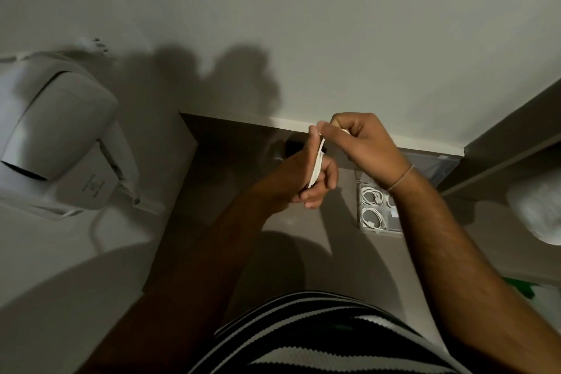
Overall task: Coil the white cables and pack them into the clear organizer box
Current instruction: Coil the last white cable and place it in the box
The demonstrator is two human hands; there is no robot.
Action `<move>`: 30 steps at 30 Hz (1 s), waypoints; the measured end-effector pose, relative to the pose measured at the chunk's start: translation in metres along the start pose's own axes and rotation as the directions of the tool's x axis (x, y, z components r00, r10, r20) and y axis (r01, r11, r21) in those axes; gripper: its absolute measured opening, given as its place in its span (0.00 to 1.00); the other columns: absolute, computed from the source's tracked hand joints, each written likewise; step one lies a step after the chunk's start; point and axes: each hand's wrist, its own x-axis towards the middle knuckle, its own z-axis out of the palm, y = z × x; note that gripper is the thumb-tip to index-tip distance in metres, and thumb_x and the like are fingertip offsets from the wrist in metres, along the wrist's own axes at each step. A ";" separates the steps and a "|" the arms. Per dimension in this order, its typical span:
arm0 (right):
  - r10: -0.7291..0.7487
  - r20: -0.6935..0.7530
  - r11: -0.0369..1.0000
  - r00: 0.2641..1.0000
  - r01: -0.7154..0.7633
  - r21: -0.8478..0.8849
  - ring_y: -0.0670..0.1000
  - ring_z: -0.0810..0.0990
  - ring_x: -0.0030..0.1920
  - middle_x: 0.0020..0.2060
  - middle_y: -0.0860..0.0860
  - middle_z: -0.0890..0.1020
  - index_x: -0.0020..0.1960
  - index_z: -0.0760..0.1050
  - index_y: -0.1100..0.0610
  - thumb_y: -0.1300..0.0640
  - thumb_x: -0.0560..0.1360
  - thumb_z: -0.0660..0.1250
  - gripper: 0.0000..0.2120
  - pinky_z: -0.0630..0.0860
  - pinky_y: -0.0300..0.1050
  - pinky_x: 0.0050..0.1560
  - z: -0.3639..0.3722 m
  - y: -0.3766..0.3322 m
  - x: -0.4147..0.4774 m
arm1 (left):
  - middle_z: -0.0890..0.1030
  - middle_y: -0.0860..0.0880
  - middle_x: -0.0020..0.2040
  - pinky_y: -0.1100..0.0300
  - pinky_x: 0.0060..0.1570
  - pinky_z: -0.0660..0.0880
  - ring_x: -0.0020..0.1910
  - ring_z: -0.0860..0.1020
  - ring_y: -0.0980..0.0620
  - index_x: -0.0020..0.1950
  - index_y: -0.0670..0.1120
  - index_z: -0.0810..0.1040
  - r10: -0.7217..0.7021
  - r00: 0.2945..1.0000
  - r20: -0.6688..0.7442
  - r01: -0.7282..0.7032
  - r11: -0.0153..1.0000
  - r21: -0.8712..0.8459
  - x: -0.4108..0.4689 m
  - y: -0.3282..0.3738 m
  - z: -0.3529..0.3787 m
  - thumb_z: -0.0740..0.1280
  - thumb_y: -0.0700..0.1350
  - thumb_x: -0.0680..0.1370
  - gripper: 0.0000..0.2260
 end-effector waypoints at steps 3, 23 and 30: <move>0.099 -0.006 0.988 0.995 -0.098 0.119 0.51 0.71 0.30 0.26 0.60 0.74 0.36 0.73 0.69 0.55 0.86 0.63 0.24 0.70 0.40 0.37 0.015 0.019 -0.002 | 0.68 0.48 0.18 0.63 0.26 0.72 0.14 0.63 0.53 0.35 0.43 0.79 0.039 0.980 0.196 -0.008 0.988 -0.156 -0.003 0.004 -0.001 0.52 0.84 0.68 0.43; 0.145 0.450 0.902 0.881 0.069 -0.426 0.46 0.86 0.39 0.36 0.47 0.89 0.41 0.85 0.50 0.49 0.84 0.67 0.15 0.80 0.48 0.53 -0.032 -0.041 -0.016 | 0.78 0.44 0.22 0.57 0.34 0.81 0.21 0.79 0.45 0.30 0.42 0.79 0.132 0.968 -0.212 -0.084 0.972 0.221 0.006 0.009 0.011 0.47 0.75 0.81 0.42; -0.117 0.141 0.979 0.983 0.138 -0.150 0.43 0.83 0.36 0.36 0.43 0.87 0.48 0.89 0.55 0.56 0.74 0.80 0.04 0.74 0.29 0.43 -0.036 -0.028 -0.023 | 0.64 0.51 0.19 0.63 0.25 0.71 0.16 0.61 0.52 0.25 0.49 0.68 -0.077 0.970 0.232 0.118 0.979 -0.165 -0.003 0.013 0.007 0.56 0.82 0.71 0.37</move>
